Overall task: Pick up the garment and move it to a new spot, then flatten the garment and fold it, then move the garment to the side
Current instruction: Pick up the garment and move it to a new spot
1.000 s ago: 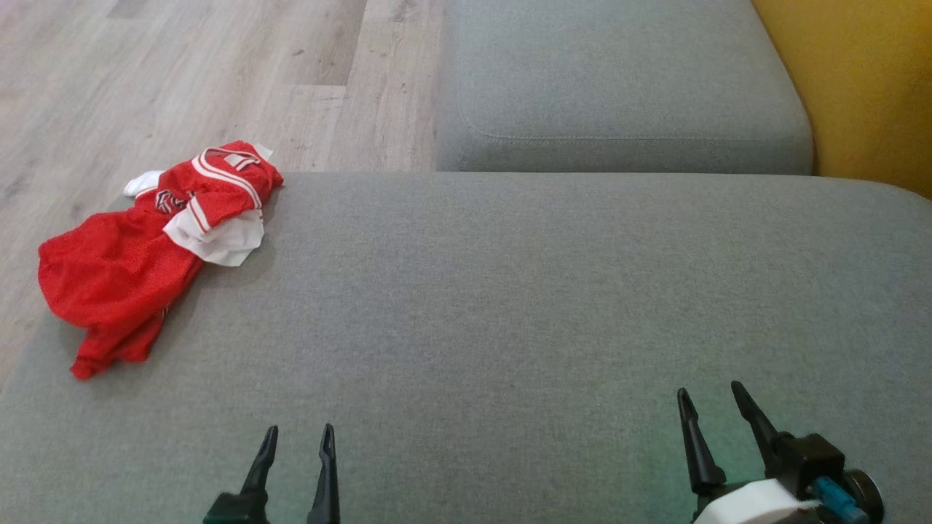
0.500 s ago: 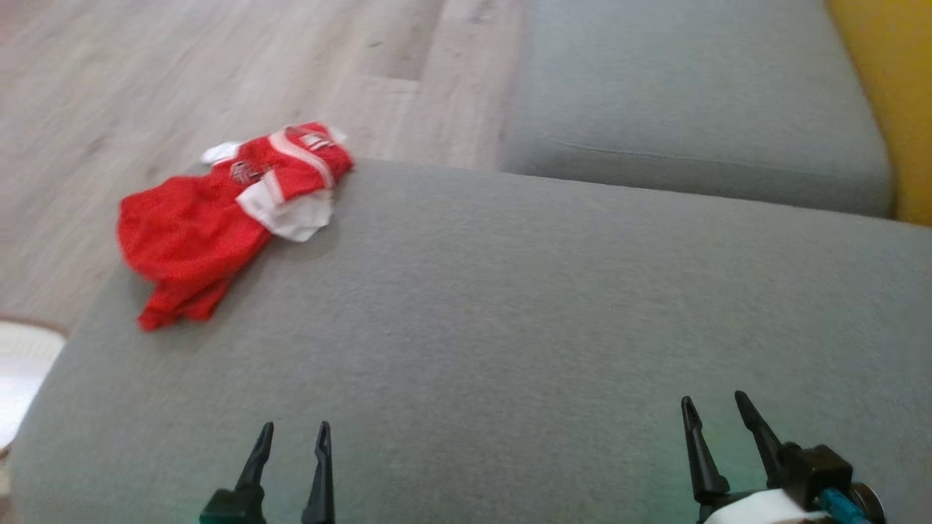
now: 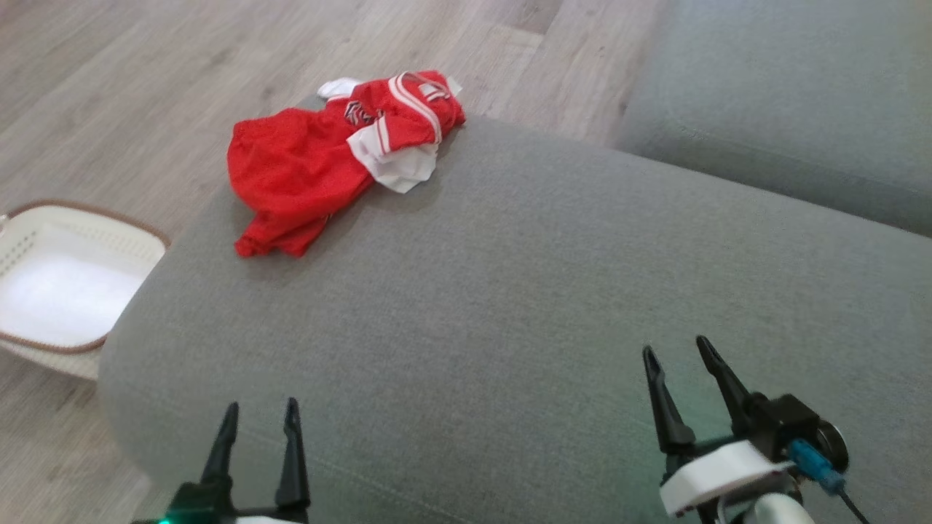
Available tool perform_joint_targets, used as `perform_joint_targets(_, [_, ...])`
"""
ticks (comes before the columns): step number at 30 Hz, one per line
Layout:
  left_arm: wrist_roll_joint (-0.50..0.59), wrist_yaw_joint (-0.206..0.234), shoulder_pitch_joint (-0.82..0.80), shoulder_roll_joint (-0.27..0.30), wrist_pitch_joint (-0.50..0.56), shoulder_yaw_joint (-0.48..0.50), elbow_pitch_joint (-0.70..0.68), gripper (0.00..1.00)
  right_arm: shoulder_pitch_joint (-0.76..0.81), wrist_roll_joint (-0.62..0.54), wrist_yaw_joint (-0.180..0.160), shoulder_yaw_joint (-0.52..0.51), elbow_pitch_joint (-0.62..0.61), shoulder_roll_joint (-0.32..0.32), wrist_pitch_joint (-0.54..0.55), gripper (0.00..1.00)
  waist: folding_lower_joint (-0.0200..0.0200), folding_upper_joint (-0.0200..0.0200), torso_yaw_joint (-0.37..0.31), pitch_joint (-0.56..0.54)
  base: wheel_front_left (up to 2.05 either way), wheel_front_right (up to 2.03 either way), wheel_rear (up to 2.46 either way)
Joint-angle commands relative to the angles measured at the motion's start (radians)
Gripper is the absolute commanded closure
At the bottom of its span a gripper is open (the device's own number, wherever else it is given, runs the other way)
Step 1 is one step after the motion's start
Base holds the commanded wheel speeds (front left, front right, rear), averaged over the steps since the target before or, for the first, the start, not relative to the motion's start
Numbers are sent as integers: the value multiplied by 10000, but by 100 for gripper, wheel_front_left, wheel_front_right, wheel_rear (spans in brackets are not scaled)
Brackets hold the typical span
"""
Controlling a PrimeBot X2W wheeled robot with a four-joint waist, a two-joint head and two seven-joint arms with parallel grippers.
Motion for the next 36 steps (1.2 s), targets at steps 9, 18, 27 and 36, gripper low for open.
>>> perform_joint_targets(9, [-268, 389, -199, -97, -415, 782, -669, 0, -1238, -179, 77, 807, 5, -91, -134, 0, -1, 0, 466, 607, 0, 0, 0])
perform_joint_targets(18, [-214, 389, -744, 1130, -102, 1575, -1169, 0, -1330, -286, 77, 611, -249, -91, -135, 0, -1, 0, 723, 879, 0, 0, 0])
perform_joint_targets(27, [-270, -328, -3476, 3098, 1487, 2219, -1871, 0, -880, -947, 77, -693, -1461, -91, 234, 0, -1, 0, 728, 1509, 0, 0, 0])
perform_joint_targets(36, [-1272, -1103, -7302, 4114, 2495, 2797, 216, 0, -1157, -2278, 77, -935, -3381, -91, 1648, 0, -1, 0, -515, 3295, 0, 0, 0])
